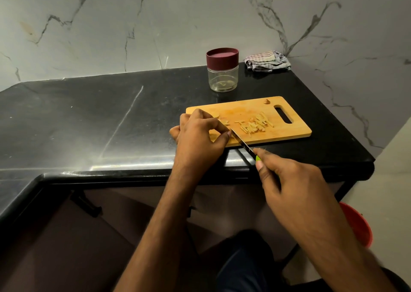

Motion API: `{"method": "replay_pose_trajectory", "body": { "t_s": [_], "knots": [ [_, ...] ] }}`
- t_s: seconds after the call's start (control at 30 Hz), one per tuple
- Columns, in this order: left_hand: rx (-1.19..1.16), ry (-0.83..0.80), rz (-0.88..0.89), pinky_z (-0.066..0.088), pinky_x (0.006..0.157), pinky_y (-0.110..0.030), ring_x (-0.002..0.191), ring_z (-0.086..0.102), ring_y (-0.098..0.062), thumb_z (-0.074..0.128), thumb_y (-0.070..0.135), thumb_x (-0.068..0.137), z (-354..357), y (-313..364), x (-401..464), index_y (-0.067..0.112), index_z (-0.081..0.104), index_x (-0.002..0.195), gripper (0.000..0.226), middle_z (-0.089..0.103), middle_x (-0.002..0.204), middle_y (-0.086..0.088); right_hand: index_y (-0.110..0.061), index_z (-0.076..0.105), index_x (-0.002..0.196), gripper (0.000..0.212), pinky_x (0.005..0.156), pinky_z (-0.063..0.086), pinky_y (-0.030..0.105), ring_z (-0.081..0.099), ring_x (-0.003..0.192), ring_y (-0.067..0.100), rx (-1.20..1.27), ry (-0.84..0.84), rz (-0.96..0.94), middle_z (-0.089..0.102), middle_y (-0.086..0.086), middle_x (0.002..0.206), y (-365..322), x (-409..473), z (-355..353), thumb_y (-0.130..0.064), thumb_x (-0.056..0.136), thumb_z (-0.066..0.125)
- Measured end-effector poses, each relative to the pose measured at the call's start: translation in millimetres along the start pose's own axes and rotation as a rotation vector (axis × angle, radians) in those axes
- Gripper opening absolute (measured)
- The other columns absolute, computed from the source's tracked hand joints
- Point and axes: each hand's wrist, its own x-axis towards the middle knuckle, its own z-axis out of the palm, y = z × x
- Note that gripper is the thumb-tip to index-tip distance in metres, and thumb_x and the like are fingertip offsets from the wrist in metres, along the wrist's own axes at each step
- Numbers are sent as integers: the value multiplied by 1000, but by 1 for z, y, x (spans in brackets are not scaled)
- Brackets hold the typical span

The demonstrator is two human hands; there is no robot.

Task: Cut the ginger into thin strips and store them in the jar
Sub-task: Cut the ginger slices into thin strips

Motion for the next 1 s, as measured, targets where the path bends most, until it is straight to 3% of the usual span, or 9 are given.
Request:
{"method": "replay_pose_trajectory", "body": {
  "t_s": [0.23,0.47,0.6,0.67,0.8,1.0],
  "knots": [
    [-4,1,-15,17,89,-34,115,35,-9,75,44,85,0,0,1,36,75,88,9,48,107,16,-27,59,129,39,56,50,22,56,65,3,-10,-2,-19,65,-8,81,-2,-1,0,-38,95,44],
    [-5,-19,-4,16,89,-33,116,34,-8,75,42,85,0,1,2,37,73,86,5,46,108,17,-24,59,129,43,54,42,13,54,63,2,-25,-9,-19,62,-9,77,-8,-2,0,-39,92,42],
    [-7,-24,3,16,89,-33,115,33,-8,75,41,85,0,0,2,37,73,85,5,46,107,17,-26,58,130,39,51,46,18,53,61,1,-17,-26,-1,62,-9,76,-11,2,2,-36,94,45],
    [-9,-15,9,16,88,-33,114,33,-8,76,41,84,0,-1,2,38,71,82,6,46,105,17,-28,56,131,38,49,38,13,51,58,1,-13,-35,0,57,-11,71,-14,9,5,-35,96,46],
    [-17,-3,-2,15,87,-32,112,33,-7,76,42,83,-1,0,1,40,66,77,11,45,102,18,-35,46,139,40,55,38,15,54,69,5,-55,-91,17,52,-11,77,-19,23,6,-38,99,40],
    [8,-17,11,14,88,-32,112,29,-6,74,42,85,0,0,1,41,65,82,10,45,107,15,-42,41,140,43,57,37,14,50,71,3,-134,-58,9,54,-13,82,-14,5,-5,-42,97,38]
  ]
}}
